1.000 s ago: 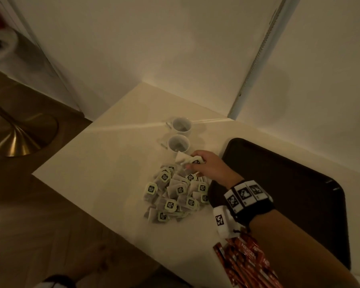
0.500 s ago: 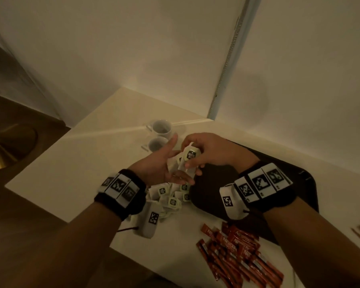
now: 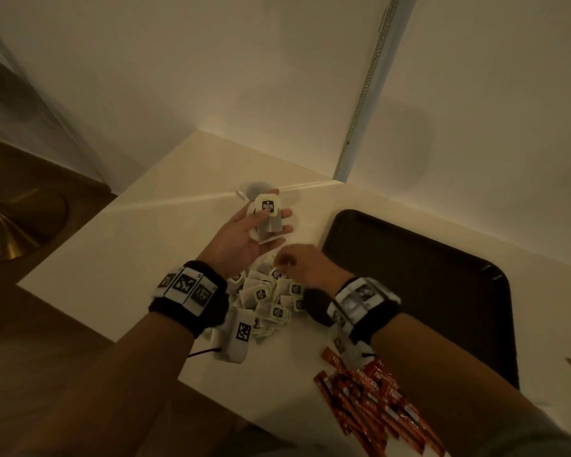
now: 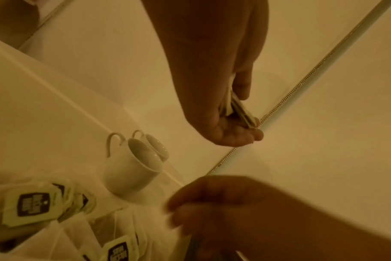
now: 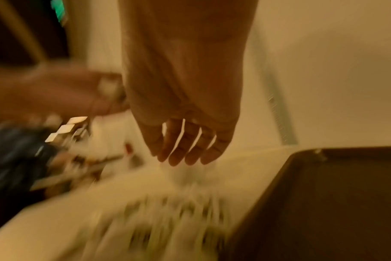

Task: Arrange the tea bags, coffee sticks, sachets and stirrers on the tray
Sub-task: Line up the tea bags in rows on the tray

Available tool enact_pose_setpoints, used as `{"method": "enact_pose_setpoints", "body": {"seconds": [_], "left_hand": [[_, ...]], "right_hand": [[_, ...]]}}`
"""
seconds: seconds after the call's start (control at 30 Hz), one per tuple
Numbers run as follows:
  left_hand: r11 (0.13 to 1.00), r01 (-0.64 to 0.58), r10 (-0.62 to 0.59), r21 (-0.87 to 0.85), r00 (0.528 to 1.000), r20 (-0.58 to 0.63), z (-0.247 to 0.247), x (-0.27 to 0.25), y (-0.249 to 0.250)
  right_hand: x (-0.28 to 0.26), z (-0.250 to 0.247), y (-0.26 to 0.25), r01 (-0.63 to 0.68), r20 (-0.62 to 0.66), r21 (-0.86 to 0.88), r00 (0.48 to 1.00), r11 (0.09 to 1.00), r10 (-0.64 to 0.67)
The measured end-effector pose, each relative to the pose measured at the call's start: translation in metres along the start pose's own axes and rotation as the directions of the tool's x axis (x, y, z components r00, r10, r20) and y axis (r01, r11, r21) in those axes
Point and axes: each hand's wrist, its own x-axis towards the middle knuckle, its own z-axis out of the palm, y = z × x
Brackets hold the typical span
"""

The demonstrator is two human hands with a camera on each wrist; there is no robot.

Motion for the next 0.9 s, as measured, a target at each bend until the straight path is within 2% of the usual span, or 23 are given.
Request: {"method": "enact_pose_setpoints", "body": {"seconds": [0.03, 0.1, 0.2, 0.3, 0.47, 0.67, 0.73, 0.9], "left_hand": [[1.0, -0.005, 0.005, -0.022, 1.0, 0.016, 0.001, 0.001, 0.003], [0.998, -0.005, 0.008, -0.068, 0.999, 0.038, 0.004, 0.002, 0.008], [0.993, 0.007, -0.002, -0.114, 0.999, 0.05, 0.007, 0.001, 0.014], [0.991, 0.01, -0.005, -0.137, 0.999, 0.038, 0.006, -0.002, 0.018], [0.98, 0.06, -0.068, -0.192, 0.997, -0.036, 0.001, -0.003, 0.017], [0.982, 0.104, -0.112, -0.155, 0.993, -0.042, -0.001, -0.002, 0.015], [0.987, 0.103, -0.111, -0.123, 0.992, -0.056, -0.003, 0.0, 0.015], [0.996, 0.084, -0.081, 0.014, 0.983, -0.162, -0.015, 0.004, 0.015]], "right_hand": [[0.006, 0.019, -0.001, 0.025, 0.067, -0.078, 0.998, 0.997, -0.02], [0.018, 0.049, -0.005, 0.047, 0.1, -0.209, 0.995, 0.977, -0.026], [0.028, 0.069, -0.007, 0.087, 0.09, -0.388, 0.994, 0.918, -0.056], [0.032, 0.071, -0.008, 0.141, 0.058, -0.446, 0.99, 0.884, -0.129], [0.037, 0.072, -0.003, 0.152, 0.138, -0.383, 0.985, 0.911, -0.106], [0.036, 0.071, 0.0, 0.155, 0.131, -0.383, 0.985, 0.911, -0.113], [0.034, 0.063, -0.001, 0.126, 0.098, -0.285, 0.99, 0.95, -0.102], [0.029, 0.014, 0.007, 0.02, 0.144, 0.027, 0.989, 0.999, -0.024]]}}
